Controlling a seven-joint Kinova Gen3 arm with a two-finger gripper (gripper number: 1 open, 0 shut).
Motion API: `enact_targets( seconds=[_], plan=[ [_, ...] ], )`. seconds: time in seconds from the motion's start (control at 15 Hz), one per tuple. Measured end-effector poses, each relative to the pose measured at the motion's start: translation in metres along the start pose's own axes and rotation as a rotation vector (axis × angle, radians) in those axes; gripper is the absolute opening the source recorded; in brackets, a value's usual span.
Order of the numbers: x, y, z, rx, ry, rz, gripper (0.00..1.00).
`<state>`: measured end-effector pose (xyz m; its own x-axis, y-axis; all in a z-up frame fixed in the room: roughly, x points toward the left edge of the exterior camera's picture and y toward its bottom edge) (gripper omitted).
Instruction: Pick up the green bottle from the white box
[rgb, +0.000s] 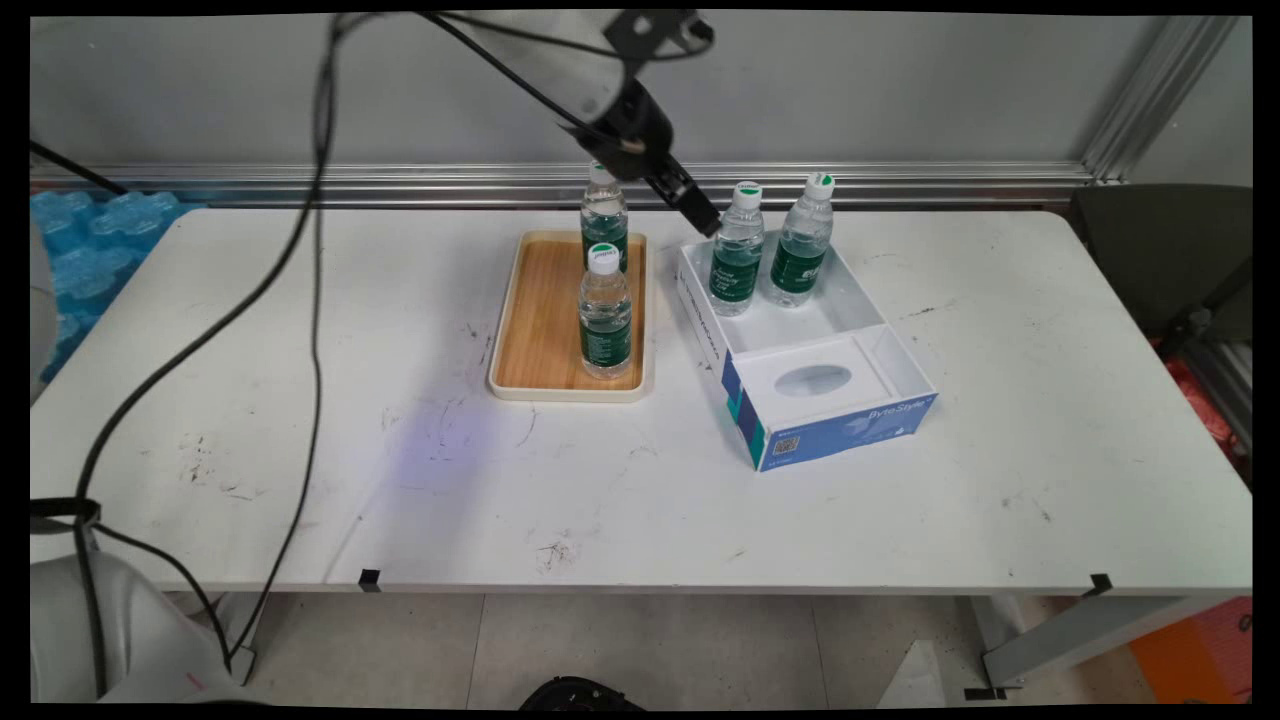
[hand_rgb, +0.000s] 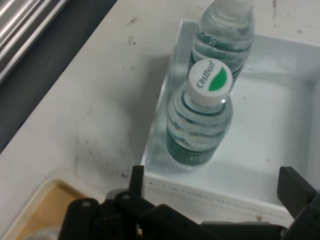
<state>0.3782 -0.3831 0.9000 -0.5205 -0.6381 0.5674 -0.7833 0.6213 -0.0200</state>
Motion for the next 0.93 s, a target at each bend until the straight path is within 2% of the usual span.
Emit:
enact_targets(
  seconds=[0.33,0.93],
  plan=[
    [0.011,0.000,0.052,-0.010,-0.005,0.016,1.00],
    [0.021,-0.002,0.106,-0.027,-0.003,0.057,1.00]
  ],
)
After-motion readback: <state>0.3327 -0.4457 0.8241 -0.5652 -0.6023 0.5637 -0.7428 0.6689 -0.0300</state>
